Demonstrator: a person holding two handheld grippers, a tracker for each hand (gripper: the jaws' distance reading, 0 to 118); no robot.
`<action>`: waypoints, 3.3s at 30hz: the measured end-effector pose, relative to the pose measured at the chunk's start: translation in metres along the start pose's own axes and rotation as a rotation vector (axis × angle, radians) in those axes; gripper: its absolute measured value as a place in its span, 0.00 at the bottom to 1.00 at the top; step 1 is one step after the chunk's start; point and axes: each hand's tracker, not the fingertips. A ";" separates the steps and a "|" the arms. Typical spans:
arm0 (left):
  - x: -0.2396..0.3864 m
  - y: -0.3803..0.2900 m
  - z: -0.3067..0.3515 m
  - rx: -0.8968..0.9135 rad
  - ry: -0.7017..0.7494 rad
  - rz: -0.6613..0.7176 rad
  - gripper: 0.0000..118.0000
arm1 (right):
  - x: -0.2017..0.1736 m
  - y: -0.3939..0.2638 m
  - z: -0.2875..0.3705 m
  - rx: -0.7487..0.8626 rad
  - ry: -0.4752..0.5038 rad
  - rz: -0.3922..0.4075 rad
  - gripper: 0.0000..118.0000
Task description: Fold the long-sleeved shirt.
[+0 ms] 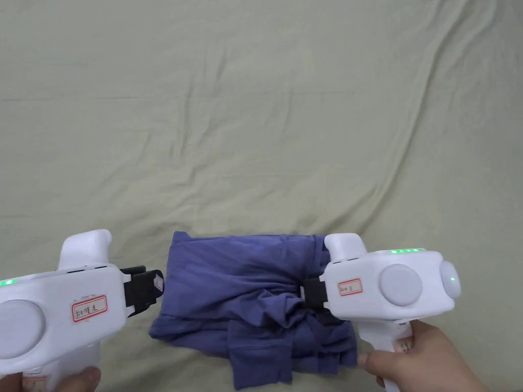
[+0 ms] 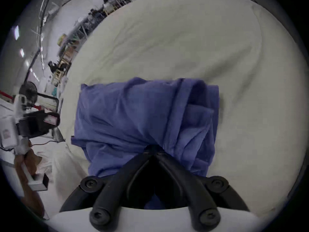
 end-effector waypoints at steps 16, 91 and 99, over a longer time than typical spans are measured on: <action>-0.034 0.020 -0.082 -0.207 -0.243 0.212 1.00 | 0.023 -0.001 0.004 0.001 0.045 -0.010 0.02; 0.189 0.170 0.179 1.024 0.316 -0.237 0.00 | -0.103 0.112 0.376 1.125 -0.320 0.243 0.03; 0.242 0.161 0.190 1.070 0.290 -0.224 0.00 | -0.099 0.109 0.413 1.213 -0.386 0.260 0.03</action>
